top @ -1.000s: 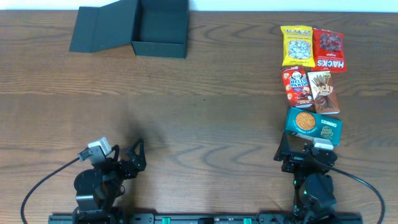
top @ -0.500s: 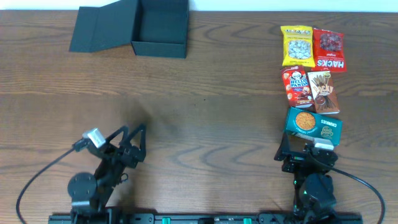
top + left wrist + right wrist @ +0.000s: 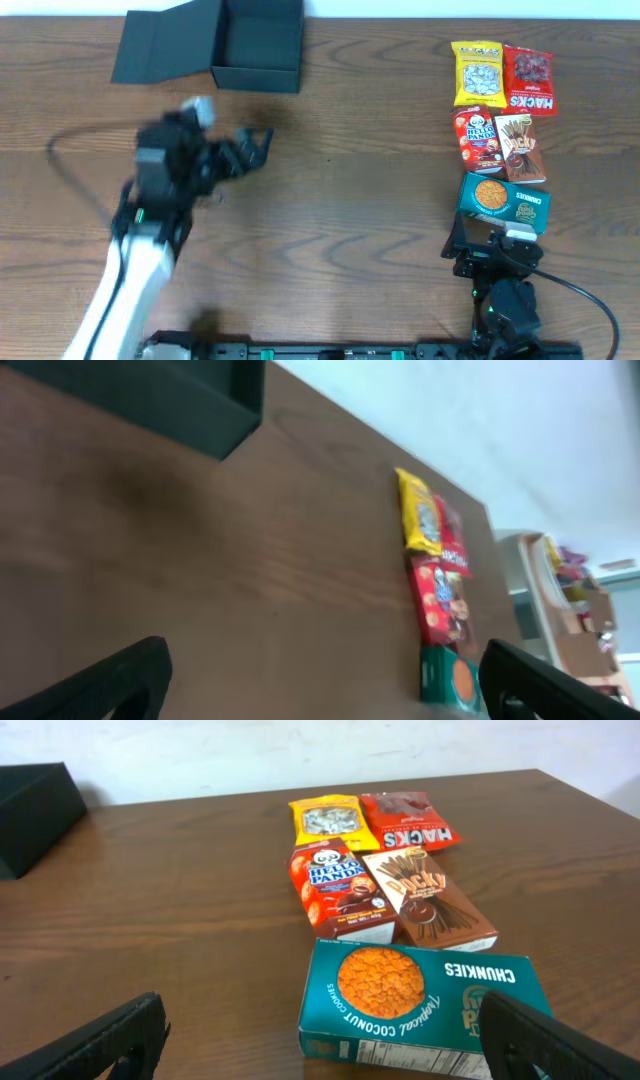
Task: Pack container
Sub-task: 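Reach the left gripper to the black box lid, then grasp the box edge with the left gripper and drag it toward center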
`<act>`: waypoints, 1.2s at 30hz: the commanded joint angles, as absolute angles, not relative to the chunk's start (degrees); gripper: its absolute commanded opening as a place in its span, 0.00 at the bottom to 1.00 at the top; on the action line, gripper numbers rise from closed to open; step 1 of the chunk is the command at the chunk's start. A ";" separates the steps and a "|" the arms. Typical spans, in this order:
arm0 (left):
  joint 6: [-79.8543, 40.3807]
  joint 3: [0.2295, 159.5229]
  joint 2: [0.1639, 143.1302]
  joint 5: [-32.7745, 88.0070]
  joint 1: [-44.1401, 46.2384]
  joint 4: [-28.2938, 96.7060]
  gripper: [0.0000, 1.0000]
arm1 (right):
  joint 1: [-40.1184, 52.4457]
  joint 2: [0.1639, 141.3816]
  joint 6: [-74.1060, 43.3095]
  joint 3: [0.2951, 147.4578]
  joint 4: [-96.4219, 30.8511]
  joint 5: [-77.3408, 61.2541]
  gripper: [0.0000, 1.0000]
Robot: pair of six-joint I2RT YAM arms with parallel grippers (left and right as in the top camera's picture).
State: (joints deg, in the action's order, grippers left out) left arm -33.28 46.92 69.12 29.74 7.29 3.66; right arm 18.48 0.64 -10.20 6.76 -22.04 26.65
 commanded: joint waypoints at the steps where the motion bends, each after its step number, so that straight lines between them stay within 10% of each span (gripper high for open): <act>1: -37.58 58.00 80.12 23.79 10.24 5.13 1.00 | 18.06 0.30 -9.76 6.57 -22.04 26.96 0.99; 13: -65.30 97.06 117.73 16.12 11.97 28.16 0.91 | 18.06 0.30 -9.76 6.57 -22.04 26.96 0.99; 30: -75.85 108.55 131.96 19.00 8.69 25.04 0.85 | 18.06 0.30 -9.76 6.57 -22.04 26.96 0.99; 36: -75.85 108.55 133.38 19.38 8.60 24.62 0.59 | 18.06 0.30 -9.76 6.57 -22.04 26.96 0.99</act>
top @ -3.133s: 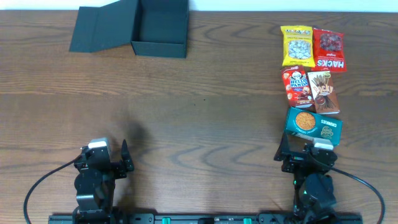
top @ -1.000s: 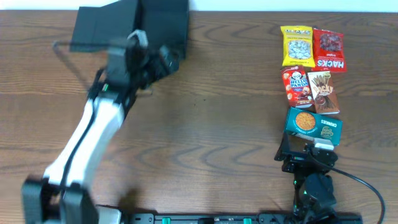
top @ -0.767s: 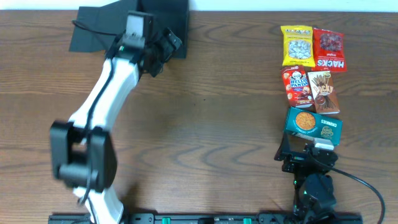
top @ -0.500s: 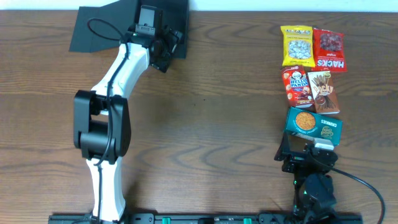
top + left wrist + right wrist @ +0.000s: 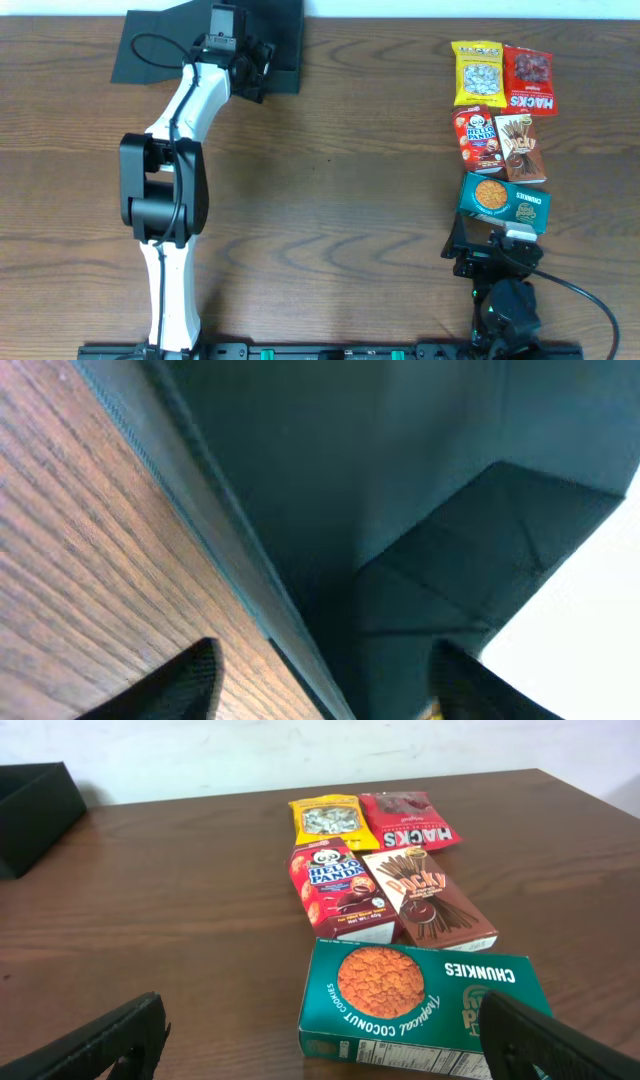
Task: Pack container
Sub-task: 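Grasp the box edge with the left gripper and drag it toward center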
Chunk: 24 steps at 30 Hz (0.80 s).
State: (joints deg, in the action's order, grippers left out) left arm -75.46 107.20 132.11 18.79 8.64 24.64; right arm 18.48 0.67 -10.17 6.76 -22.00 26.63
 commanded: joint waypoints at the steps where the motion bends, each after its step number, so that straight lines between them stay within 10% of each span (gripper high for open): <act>1: -75.85 108.55 133.40 19.31 8.60 24.62 0.55 | 18.06 0.30 -9.76 6.57 -22.04 26.96 0.99; 14: -66.08 108.55 133.40 19.09 8.27 29.15 0.06 | 18.06 0.30 -9.76 6.57 -22.04 26.96 0.99; 24: -48.27 111.07 133.27 19.09 8.69 49.36 0.05 | 18.06 0.30 -9.76 6.57 -22.06 26.96 0.99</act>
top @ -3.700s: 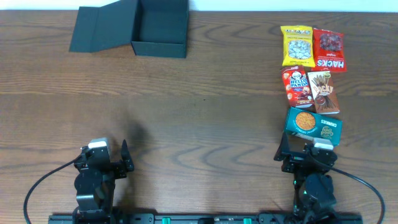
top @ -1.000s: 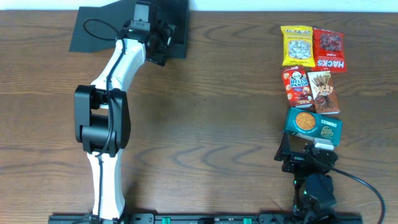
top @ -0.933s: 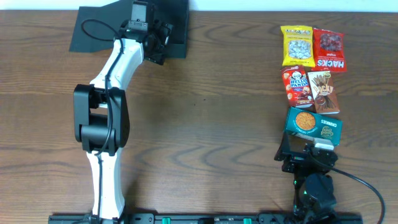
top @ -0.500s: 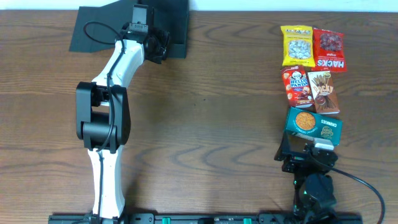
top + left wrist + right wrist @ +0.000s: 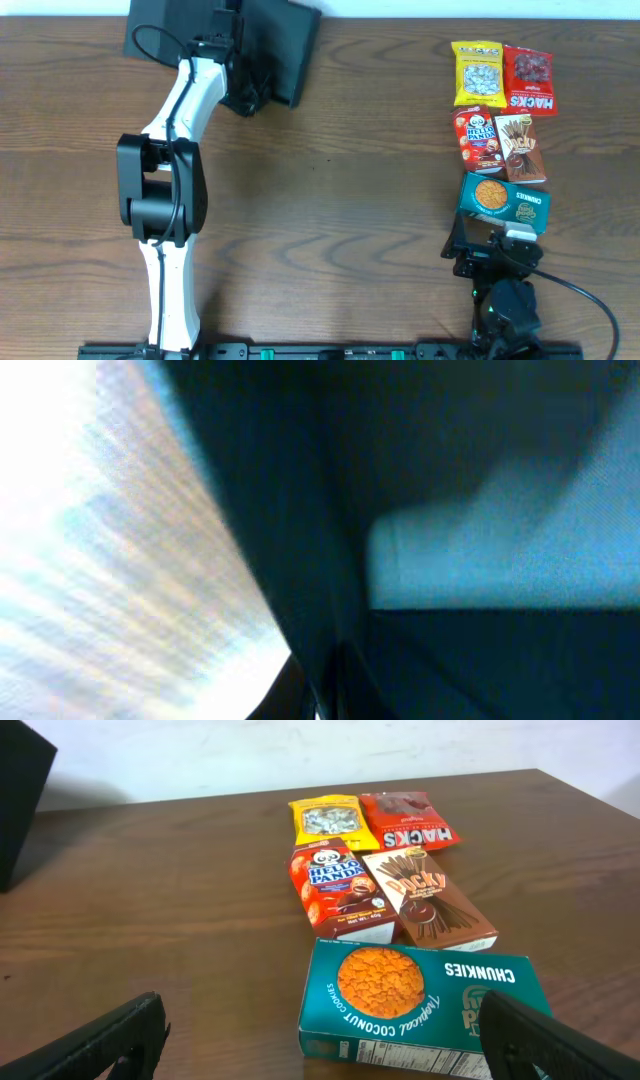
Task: Pack container
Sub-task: 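Grasp the box edge with the left gripper and drag it toward center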
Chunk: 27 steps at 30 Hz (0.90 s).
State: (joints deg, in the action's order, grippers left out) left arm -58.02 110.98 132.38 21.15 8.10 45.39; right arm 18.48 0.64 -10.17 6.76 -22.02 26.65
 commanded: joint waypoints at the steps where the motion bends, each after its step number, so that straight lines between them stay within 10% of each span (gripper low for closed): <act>1: -47.35 111.87 133.14 19.09 8.84 51.62 0.06 | 18.06 0.30 -9.76 6.57 -22.04 26.96 0.99; 27: -19.92 108.97 117.32 -0.16 24.23 78.04 0.06 | 18.06 0.30 -9.76 6.57 -22.04 26.96 0.99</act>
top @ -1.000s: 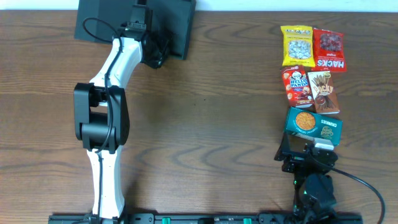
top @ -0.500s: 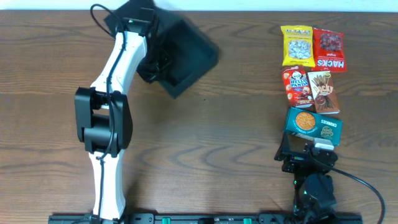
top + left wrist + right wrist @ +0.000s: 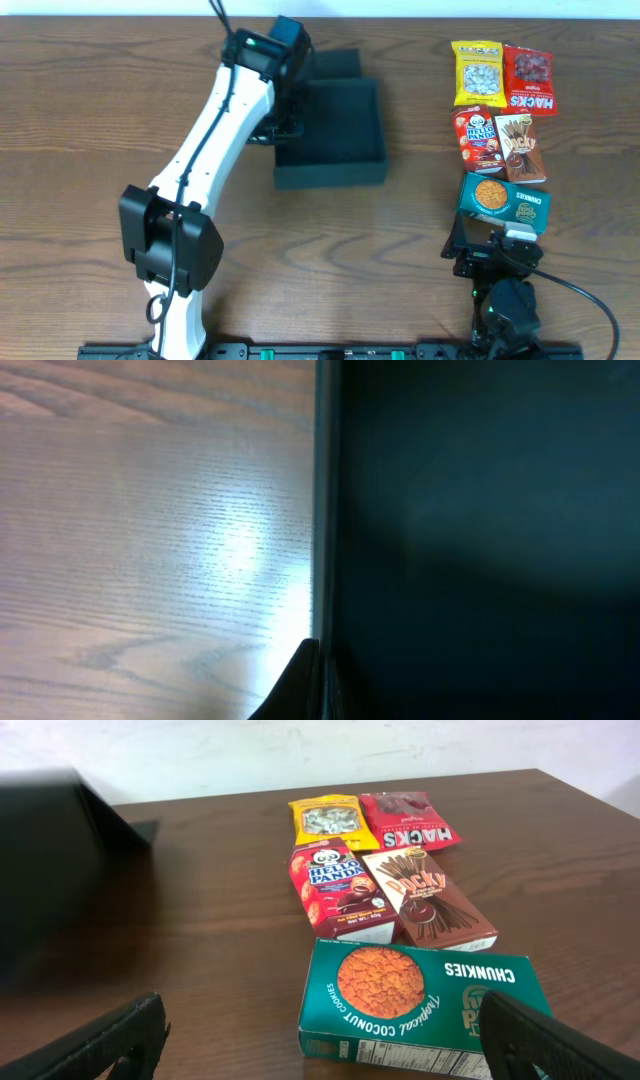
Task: Pack container
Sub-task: 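Grasp the box edge with the left gripper and drag it toward center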
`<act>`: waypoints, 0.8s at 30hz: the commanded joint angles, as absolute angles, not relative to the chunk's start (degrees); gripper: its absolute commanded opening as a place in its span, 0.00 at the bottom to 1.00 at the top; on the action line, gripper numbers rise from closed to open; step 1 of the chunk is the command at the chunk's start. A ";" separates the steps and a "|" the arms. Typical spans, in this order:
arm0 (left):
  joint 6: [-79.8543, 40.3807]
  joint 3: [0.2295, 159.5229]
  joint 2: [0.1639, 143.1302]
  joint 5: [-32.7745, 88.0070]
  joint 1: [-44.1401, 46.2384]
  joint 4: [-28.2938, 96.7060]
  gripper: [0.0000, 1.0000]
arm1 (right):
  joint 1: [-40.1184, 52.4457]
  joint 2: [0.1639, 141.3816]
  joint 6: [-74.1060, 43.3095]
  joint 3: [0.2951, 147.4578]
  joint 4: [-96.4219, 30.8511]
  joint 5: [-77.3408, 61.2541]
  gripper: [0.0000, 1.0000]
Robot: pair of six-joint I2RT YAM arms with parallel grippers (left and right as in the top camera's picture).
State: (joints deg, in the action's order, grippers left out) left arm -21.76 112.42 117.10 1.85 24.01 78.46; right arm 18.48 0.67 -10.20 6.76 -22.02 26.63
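Note:
The black open box [image 3: 332,130] sits on the table's middle, its lid flap [image 3: 330,63] lying behind it. My left gripper [image 3: 283,127] is shut on the box's left wall; in the left wrist view one dark finger [image 3: 303,682] presses against the wall's edge [image 3: 322,510], and the dark inside fills the right half. The snacks lie at the right: a yellow bag [image 3: 476,72], a red Hacks bag [image 3: 528,80], a Hello Panda box [image 3: 480,138], a Pocky box [image 3: 520,148] and a teal Chunkies box [image 3: 505,200]. My right gripper [image 3: 497,262] stands open just short of the Chunkies box [image 3: 425,1005].
The left arm [image 3: 215,150] stretches diagonally across the left half of the brown table [image 3: 380,260]. A black cable [image 3: 590,300] runs from the right arm at the front edge. A white wall [image 3: 300,750] lies beyond the table's far edge.
The black box has gone from the back left corner to the table's middle, now lying flat and turned, with my left gripper still shut on its wall. The right arm has not moved.
My left gripper was open over the table in front of the box at the back left. Then its fingers stood open at the box's front wall. Then it was shut on the wall with the box shifted, and now the box lies in the middle.

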 commanded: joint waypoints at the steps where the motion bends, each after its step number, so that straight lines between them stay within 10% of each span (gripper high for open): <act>1: -19.92 106.94 117.32 -0.14 24.38 77.23 0.06 | 18.06 0.30 -9.76 6.57 -22.04 26.96 0.99; 17: -19.66 86.52 117.32 8.34 24.38 62.89 0.06 | 18.06 0.30 -9.76 6.57 -22.04 26.96 0.99; 24: -19.09 86.85 117.30 7.57 24.36 59.79 0.40 | 18.06 0.30 -9.76 6.57 -22.04 26.96 0.99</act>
